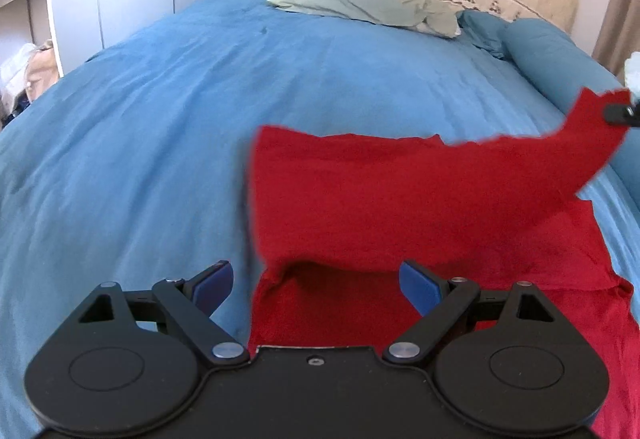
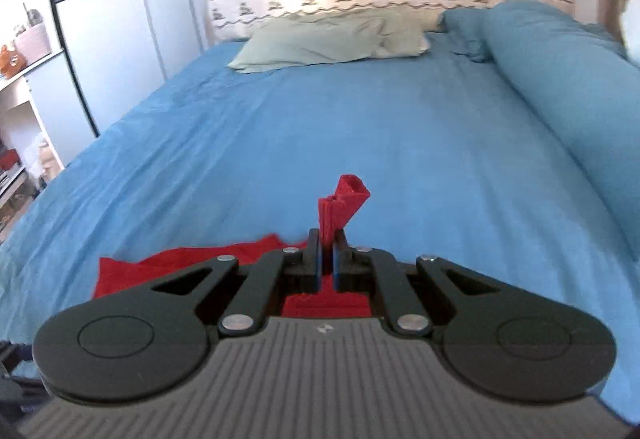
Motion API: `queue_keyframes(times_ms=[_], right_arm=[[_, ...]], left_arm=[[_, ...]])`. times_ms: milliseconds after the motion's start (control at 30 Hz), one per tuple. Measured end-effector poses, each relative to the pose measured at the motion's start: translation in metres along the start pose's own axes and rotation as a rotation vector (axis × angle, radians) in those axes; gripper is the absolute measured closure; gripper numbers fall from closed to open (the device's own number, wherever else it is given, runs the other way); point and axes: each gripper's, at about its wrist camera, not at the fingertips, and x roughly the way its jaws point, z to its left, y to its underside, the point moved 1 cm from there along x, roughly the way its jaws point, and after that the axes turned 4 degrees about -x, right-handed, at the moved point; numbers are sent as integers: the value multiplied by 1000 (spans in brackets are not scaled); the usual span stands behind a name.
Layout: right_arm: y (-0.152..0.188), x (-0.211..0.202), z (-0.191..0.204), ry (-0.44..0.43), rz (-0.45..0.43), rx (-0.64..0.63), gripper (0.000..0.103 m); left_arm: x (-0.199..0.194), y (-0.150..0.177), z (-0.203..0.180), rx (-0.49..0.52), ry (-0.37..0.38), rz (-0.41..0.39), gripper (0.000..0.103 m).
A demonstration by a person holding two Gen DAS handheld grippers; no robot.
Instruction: Fold small clothes
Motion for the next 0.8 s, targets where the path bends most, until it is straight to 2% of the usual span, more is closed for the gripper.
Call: queue_keyframes(times_ms=[100, 200, 267, 467, 633, 667, 700, 767, 800], right_arm=[[27, 10, -17, 109, 49, -76, 83], [62, 28, -39, 150, 120, -33, 83], [77, 38, -46, 154, 140, -29, 83], [100, 52, -53, 148, 106, -53, 83], [119, 78, -61, 139, 209, -79, 78], [119, 75, -62, 144, 209, -74, 65], [117, 71, -62, 159, 206, -74, 39], [110, 54, -56, 188, 141, -99, 19], [105, 46, -52, 183, 93, -116, 13]], left_arm=[[8, -1, -4, 6, 7, 11, 10], [14, -4, -11, 16, 19, 16, 10], [18, -7, -16, 29, 31, 17, 10], [33, -17, -40, 98, 63, 15, 10], [57, -28, -53, 120, 63, 31, 10], [61, -30, -54, 113, 62, 32, 10], [63, -32, -56, 105, 64, 30, 10], [67, -34, -58, 107, 74, 28, 10], [68, -35, -61, 114, 71, 29, 10]])
